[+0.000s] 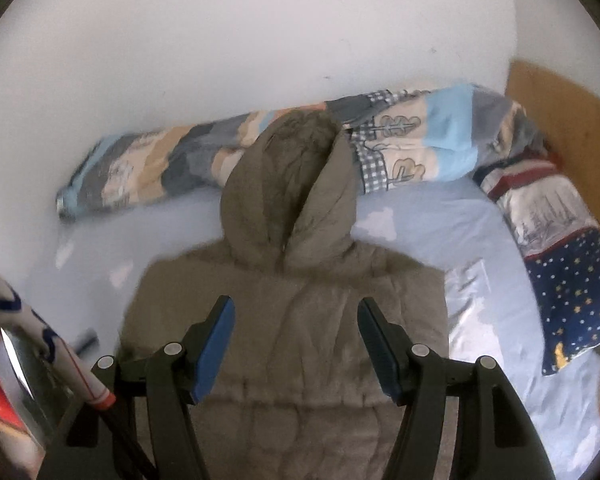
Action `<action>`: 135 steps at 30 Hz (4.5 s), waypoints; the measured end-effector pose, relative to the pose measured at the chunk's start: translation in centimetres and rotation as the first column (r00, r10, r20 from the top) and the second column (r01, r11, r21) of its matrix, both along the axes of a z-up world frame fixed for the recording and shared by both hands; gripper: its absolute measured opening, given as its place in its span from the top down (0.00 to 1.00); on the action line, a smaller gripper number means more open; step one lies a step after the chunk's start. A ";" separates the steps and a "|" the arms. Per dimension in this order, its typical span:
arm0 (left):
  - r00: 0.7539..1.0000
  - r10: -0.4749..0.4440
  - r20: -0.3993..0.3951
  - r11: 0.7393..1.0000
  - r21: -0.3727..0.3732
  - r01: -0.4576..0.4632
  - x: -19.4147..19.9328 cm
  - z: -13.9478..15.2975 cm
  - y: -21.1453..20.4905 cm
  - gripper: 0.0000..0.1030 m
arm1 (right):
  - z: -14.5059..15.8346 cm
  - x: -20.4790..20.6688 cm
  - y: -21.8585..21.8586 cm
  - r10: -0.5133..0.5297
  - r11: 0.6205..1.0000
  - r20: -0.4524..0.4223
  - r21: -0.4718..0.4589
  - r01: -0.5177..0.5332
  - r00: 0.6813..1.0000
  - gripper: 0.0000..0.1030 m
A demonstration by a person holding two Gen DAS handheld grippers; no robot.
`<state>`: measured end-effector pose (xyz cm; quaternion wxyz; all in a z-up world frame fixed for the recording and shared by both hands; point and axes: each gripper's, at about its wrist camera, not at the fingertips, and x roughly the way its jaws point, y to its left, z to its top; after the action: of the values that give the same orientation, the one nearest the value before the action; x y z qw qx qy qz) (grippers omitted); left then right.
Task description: Fold large clothes
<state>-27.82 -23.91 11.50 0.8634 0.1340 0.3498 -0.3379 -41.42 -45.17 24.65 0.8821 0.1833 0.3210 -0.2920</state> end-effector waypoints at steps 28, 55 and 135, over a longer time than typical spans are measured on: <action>0.988 0.044 -0.148 0.997 0.062 -0.036 10.2 -6.7 -3.5 0.31 | -7.3 26.7 -29.9 -0.197 0.967 -0.055 0.152 0.203 0.979 0.68; 0.971 -0.035 -0.235 0.981 -0.195 -0.012 6.3 2.9 -1.2 0.31 | -2.2 4.2 -6.3 -0.014 0.998 0.172 0.066 0.002 0.985 0.93; 0.979 -0.198 -0.043 0.978 0.063 0.200 -1.4 -3.2 -9.2 0.29 | -14.1 2.1 0.2 0.044 0.988 -0.012 0.147 -0.042 0.999 0.51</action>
<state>-29.27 -33.12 8.28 0.8137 0.1909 0.3614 -0.4132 -39.29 -44.95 10.57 0.8699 0.2386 0.3522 -0.2498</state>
